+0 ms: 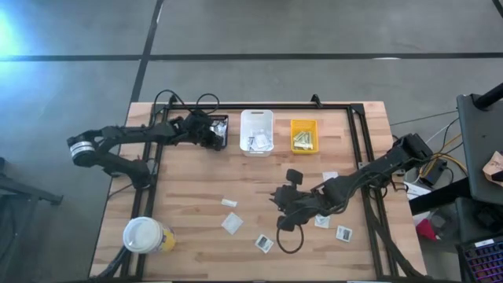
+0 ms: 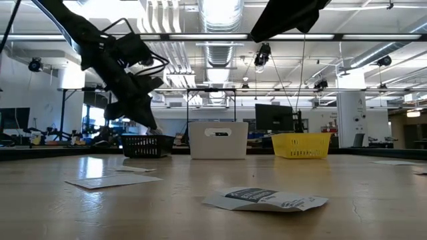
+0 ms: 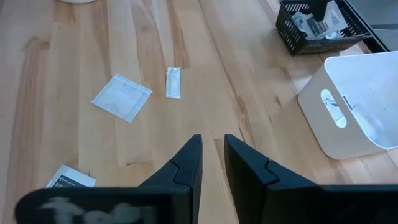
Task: Pick & Place First Aid Supplies
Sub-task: Put the towelette pack into the black basket
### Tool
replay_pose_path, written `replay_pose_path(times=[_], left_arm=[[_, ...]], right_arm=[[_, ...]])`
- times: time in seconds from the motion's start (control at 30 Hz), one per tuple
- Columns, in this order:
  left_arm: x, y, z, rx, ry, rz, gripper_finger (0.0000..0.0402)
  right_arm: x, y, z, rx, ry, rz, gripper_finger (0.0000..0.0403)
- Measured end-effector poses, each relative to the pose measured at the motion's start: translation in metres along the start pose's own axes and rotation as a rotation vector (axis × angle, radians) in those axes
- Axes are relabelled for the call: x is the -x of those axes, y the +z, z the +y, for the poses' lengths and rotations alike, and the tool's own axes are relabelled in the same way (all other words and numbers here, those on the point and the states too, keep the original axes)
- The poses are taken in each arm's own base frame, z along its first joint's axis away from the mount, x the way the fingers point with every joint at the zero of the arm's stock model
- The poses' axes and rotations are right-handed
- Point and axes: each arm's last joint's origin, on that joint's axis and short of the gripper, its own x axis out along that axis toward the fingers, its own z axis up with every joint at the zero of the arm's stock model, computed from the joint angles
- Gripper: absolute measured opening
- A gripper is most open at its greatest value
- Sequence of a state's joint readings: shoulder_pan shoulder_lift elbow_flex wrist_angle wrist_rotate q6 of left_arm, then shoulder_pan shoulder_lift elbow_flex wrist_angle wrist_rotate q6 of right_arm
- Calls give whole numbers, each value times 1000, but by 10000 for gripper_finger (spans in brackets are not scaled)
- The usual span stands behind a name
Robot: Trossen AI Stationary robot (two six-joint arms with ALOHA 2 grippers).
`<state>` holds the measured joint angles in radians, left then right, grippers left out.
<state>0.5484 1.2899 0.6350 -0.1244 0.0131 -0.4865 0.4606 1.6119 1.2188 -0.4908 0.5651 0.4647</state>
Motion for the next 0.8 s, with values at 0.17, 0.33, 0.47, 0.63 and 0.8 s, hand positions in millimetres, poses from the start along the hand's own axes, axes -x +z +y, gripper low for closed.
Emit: replay_pose_path(times=[0.17,0.33,0.47,0.63,0.8], left_arm=[[0,0,0,-18,13,-8,7],[0,1,1,-20,50,-28,35],[1,4,1,-19,57,-42,66],[4,14,-4,-53,46,-69,96],[11,30,-12,-102,35,-97,103]], right_arm=[[-1,-1,0,2,-1,4,73],[-2,-4,0,-22,12,18,77],[-3,-7,0,-34,11,26,75],[-5,-11,-1,-39,8,38,65],[-4,-13,1,-34,15,41,58]])
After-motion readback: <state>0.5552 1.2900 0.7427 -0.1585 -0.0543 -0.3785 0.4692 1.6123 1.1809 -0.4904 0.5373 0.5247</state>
